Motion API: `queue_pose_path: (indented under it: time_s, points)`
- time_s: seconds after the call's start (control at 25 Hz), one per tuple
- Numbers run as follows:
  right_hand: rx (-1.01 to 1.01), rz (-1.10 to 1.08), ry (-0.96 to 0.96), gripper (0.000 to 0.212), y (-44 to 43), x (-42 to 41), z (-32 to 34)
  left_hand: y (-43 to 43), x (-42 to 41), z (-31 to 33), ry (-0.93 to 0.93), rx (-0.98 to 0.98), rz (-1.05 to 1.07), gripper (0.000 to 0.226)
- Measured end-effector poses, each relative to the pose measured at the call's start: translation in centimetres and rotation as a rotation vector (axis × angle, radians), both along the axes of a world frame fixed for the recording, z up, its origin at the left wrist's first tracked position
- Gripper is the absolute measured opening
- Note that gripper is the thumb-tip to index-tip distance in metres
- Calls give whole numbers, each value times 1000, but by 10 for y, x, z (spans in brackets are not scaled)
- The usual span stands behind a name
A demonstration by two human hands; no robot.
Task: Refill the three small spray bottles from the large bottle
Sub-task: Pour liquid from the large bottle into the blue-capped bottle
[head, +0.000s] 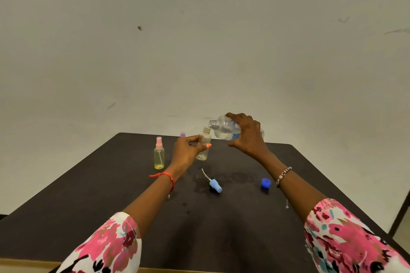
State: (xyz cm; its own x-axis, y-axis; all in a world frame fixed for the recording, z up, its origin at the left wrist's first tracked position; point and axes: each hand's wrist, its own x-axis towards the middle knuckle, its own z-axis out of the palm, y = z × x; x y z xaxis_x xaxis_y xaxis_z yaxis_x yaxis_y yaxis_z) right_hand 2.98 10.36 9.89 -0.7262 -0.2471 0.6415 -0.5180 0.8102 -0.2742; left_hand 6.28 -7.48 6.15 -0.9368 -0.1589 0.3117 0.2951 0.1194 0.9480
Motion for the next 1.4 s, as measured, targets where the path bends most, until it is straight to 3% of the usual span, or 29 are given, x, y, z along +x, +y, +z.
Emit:
queue_pose_path:
  time_s: [1.4]
  points:
    - [102,-17,64,71,4,3,4,2,8,-3,-23,-30,16,49]
